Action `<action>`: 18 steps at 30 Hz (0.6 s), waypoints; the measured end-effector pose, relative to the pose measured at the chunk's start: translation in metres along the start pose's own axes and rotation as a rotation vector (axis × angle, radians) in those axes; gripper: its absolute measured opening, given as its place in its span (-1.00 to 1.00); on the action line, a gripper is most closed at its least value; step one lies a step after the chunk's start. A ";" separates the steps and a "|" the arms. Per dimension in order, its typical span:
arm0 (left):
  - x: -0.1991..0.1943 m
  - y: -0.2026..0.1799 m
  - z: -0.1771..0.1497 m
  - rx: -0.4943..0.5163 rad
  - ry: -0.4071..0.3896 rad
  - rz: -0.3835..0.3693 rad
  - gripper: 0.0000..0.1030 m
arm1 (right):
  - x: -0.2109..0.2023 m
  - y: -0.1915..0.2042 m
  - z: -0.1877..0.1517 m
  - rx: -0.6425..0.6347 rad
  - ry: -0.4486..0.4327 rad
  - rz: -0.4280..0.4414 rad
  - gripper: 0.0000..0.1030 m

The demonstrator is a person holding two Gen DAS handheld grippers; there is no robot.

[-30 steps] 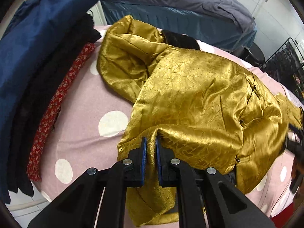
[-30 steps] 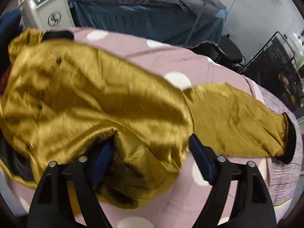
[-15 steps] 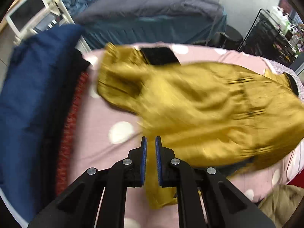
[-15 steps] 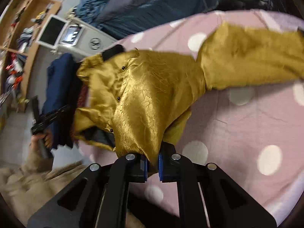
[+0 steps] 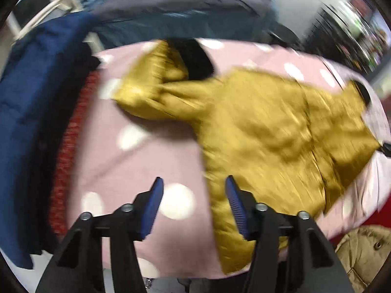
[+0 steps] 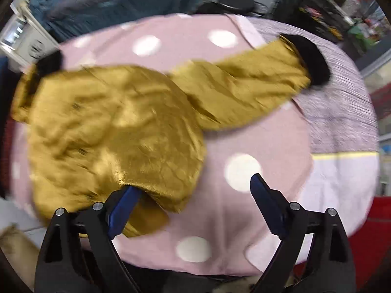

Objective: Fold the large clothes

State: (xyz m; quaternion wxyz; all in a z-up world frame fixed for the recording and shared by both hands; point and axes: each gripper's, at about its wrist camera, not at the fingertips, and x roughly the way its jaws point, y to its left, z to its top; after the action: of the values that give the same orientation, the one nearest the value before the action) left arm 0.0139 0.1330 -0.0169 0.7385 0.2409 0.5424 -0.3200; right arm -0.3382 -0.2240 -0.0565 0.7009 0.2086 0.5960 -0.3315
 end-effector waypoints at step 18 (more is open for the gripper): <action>0.055 -0.222 -0.034 0.643 -0.039 -0.116 0.71 | 0.057 0.023 -0.056 0.302 0.056 0.671 -0.78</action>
State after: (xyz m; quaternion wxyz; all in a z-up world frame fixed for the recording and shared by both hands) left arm -0.1592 -0.0055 -0.0816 0.6153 0.4243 0.4122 -0.5210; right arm -0.3566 -0.1818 -0.1254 0.7154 0.5027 0.4575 -0.1618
